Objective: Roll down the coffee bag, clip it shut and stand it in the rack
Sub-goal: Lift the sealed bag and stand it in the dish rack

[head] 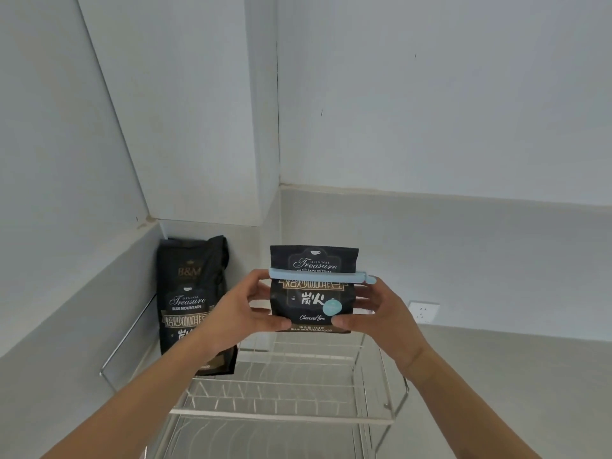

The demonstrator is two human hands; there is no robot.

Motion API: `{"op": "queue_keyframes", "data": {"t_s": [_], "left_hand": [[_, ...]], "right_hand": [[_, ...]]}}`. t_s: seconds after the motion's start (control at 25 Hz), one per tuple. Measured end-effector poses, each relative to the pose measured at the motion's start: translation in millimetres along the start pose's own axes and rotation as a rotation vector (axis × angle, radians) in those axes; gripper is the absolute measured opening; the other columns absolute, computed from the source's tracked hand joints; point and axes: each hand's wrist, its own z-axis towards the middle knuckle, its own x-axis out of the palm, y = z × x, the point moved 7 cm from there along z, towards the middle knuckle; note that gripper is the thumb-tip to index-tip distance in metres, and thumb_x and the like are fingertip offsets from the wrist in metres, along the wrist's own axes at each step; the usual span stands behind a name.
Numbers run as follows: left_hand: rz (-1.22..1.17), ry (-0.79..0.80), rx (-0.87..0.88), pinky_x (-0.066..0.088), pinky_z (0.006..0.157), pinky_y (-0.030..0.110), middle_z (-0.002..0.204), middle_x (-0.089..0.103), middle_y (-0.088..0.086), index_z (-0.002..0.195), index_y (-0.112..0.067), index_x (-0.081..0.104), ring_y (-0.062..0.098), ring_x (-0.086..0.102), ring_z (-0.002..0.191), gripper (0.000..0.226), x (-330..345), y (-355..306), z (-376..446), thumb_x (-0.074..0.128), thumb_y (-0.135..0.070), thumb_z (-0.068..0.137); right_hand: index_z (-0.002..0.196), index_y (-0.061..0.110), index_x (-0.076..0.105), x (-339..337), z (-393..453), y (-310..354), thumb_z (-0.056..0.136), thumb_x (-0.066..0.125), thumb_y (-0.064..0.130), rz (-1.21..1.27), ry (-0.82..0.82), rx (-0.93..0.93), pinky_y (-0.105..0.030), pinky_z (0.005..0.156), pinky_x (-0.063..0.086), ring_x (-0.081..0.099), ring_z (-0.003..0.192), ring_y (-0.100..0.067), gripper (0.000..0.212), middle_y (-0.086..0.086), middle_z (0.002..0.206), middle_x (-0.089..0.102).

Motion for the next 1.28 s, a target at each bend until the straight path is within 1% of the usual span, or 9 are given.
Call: {"op": "queue_keyframes", "data": {"t_s": [0.24,0.32,0.4,0.52,0.76,0.92,1.04,1.12,1.28], "left_hand": [[0.163,0.034,-0.076,0.057,0.077,0.018,0.103,0.068,-0.014,0.114,-0.043,0.05,-0.006,0.062,0.1,0.075,-2.5,43.3,-1.8,0.092,-0.019,0.057],[0.225,0.053,-0.082,0.059,0.074,0.019,0.104,0.066,-0.015,0.116,-0.043,0.046,-0.004,0.067,0.091,0.078,4.0,50.7,-2.7,0.091,-0.022,0.056],[0.282,0.069,-0.088,0.06,0.071,0.022,0.103,0.065,-0.017,0.114,-0.046,0.043,0.001,0.07,0.083,0.079,10.5,56.1,-3.1,0.091,-0.026,0.055],[0.379,0.112,-0.105,0.061,0.076,0.03,0.104,0.065,-0.015,0.115,-0.04,0.04,0.006,0.068,0.087,0.081,19.5,64.8,-3.3,0.091,-0.033,0.053],[0.472,0.159,-0.104,0.059,0.083,0.036,0.11,0.065,-0.012,0.118,-0.032,0.039,0.007,0.062,0.101,0.081,31.2,72.7,-5.2,0.09,-0.036,0.055],[0.449,0.199,-0.144,0.054,0.092,0.038,0.118,0.061,-0.012,0.123,-0.032,0.04,0.007,0.058,0.107,0.081,30.7,69.1,-8.1,0.09,-0.034,0.059],[0.608,0.148,-0.095,0.045,0.104,0.04,0.132,0.05,-0.019,0.136,-0.036,0.037,0.005,0.047,0.119,0.093,12.7,44.6,-4.7,0.086,-0.048,0.058],[0.676,0.099,0.023,0.04,0.104,0.036,0.131,0.048,-0.021,0.134,-0.042,0.039,0.002,0.041,0.121,0.08,-1.8,16.1,1.8,0.076,-0.057,0.065],[0.627,0.197,0.131,0.042,0.081,0.023,0.095,0.063,-0.021,0.105,-0.045,0.064,-0.004,0.051,0.095,0.026,-3.7,-26.1,16.9,0.067,-0.051,0.079]], "right_hand": [[0.112,0.036,0.054,28.8,4.6,-25.0,0.058,0.09,0.012,-0.128,0.097,0.106,-0.032,0.078,0.06,0.07,0.094,-0.012,0.068,0.01,0.104,0.071],[0.11,0.035,0.055,31.0,5.6,-30.0,0.057,0.09,0.011,-0.206,0.135,0.149,-0.037,0.081,0.06,0.07,0.091,-0.012,0.068,0.01,0.104,0.069],[0.107,0.035,0.054,32.6,7.2,-33.9,0.056,0.089,0.01,-0.288,0.186,0.188,-0.031,0.075,0.061,0.071,0.086,-0.01,0.067,0.009,0.103,0.068],[0.106,0.035,0.049,36.5,9.9,-36.2,0.056,0.088,0.016,-0.487,0.261,0.201,-0.018,0.065,0.052,0.065,0.09,-0.007,0.066,0.009,0.101,0.067],[0.115,0.029,0.049,42.3,14.9,-38.7,0.059,0.084,0.019,-0.746,0.33,0.174,-0.024,0.074,0.05,0.062,0.094,-0.016,0.067,0.008,0.105,0.067],[0.116,0.027,0.051,41.4,16.0,-39.7,0.059,0.085,0.022,-0.686,0.342,0.201,-0.025,0.077,0.046,0.06,0.099,-0.015,0.067,0.008,0.112,0.065],[0.114,0.029,0.052,40.8,15.6,-39.9,0.059,0.086,0.03,-0.626,0.339,0.211,-0.023,0.076,0.045,0.059,0.099,-0.012,0.065,0.012,0.107,0.064],[0.113,0.03,0.052,40.7,15.9,-39.4,0.059,0.087,0.03,-0.625,0.337,0.207,-0.023,0.075,0.045,0.059,0.098,-0.011,0.065,0.013,0.104,0.063],[0.11,0.027,0.057,39.3,18.8,-33.5,0.059,0.087,0.025,-0.622,0.351,0.187,-0.025,0.074,0.051,0.062,0.095,-0.013,0.06,0.009,0.105,0.067]]}}
